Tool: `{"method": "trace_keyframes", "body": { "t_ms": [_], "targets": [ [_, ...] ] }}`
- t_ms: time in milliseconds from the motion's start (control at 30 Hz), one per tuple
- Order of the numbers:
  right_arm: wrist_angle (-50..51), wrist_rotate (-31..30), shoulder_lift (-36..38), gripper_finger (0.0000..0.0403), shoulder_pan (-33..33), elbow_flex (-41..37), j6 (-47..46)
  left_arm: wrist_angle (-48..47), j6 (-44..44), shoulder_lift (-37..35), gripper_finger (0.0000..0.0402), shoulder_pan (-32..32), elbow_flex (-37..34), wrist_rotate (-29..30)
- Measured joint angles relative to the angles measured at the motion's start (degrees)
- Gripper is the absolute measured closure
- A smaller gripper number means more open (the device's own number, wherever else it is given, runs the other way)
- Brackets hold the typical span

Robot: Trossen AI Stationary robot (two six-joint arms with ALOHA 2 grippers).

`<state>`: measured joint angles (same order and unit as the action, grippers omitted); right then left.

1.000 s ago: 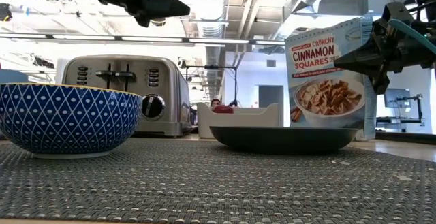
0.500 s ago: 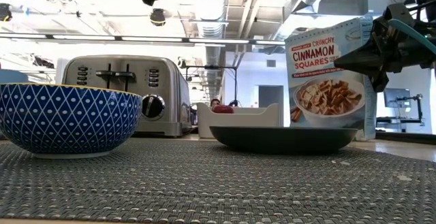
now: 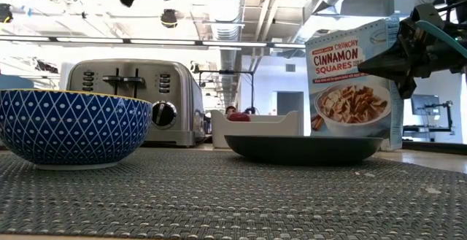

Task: Arrange a breakfast setting
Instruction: Put the blue cup of milk on the left of the black tablemat

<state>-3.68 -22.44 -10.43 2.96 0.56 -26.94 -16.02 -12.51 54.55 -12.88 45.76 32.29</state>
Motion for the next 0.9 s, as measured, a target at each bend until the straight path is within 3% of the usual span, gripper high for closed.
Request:
{"method": "trace_keyframes", "body": {
  "t_ms": [500,733,900],
  "targets": [
    [0.0,0.0,0.0,0.0362,0.0,0.0,0.0,-22.0,-17.6,-12.4,0.0401,1.1,0.0,-0.1],
    [0.0,0.0,0.0,0.0362,0.0,0.0,0.0,-26.7,-19.3,-15.9,0.0401,3.3,0.1,-1.9],
    [0.0,0.0,0.0,0.0362,0.0,0.0,0.0,-33.3,-19.8,-16.0,0.0401,4.7,4.1,-2.4]
  ]
}}
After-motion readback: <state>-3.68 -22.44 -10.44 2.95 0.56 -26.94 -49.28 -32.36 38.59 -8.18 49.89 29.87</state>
